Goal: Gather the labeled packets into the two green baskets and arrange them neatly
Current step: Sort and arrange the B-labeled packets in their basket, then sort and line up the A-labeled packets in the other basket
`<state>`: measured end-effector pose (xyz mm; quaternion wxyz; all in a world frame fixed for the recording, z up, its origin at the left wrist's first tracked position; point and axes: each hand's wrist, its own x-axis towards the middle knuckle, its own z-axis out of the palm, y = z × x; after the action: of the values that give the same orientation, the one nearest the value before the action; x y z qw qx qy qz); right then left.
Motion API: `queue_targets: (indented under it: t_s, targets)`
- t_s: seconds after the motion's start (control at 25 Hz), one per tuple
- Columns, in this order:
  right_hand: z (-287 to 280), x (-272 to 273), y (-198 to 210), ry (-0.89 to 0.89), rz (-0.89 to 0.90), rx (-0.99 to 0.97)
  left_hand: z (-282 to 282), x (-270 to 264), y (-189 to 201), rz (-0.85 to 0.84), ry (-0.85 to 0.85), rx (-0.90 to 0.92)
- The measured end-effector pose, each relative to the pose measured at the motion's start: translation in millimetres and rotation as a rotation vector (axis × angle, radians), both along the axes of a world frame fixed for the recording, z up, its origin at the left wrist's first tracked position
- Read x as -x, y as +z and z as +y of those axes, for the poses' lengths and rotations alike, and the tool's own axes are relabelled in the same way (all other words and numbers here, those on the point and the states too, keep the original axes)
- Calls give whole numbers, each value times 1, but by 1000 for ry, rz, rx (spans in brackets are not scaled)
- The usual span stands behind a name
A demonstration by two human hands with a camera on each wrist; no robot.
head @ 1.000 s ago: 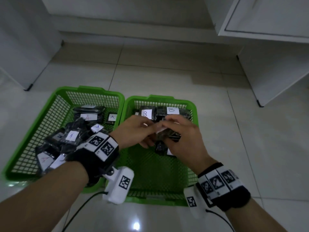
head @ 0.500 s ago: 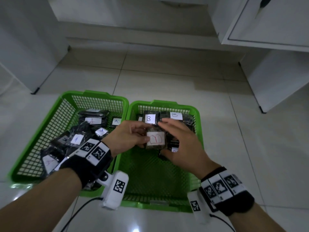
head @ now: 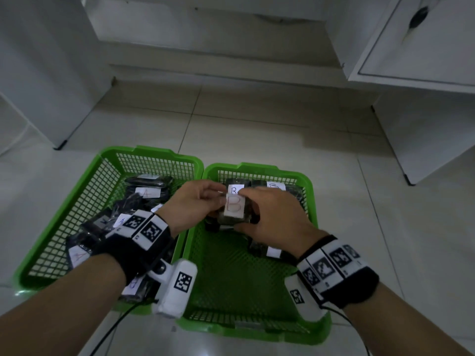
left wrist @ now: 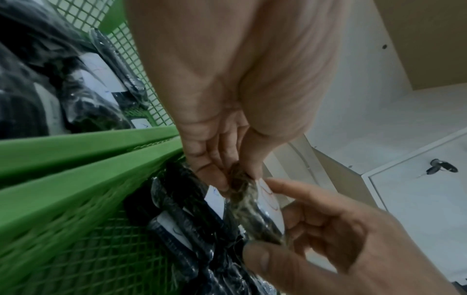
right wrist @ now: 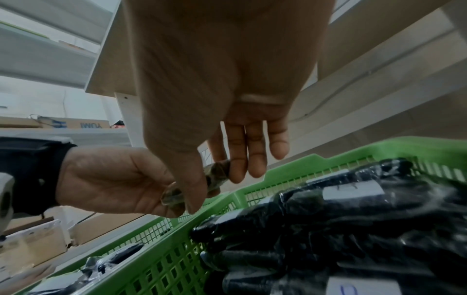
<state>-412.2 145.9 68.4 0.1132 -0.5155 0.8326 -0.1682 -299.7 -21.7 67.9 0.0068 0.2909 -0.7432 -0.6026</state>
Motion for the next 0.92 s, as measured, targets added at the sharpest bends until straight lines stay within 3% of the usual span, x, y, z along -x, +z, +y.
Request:
queue_targets:
  t_s: [0.12, 0.2, 0.4, 0.72, 0.92]
  targets:
    - [-27, 20, -6, -116, 64, 12, -12, 9, -2, 62, 88, 154]
    - [-47, 30, -13, -158, 78, -9, -22, 12, -7, 71, 91, 386]
    - [-85, 39, -31, -163, -10, -40, -28, 6, -24, -60, -124, 759]
    - [-93, 46, -45, -217, -201, -31, -26, 2, -35, -172, -259, 977]
    - [-91, 43, -47, -210, -193, -11, -27, 2, -35, -149, -270, 952]
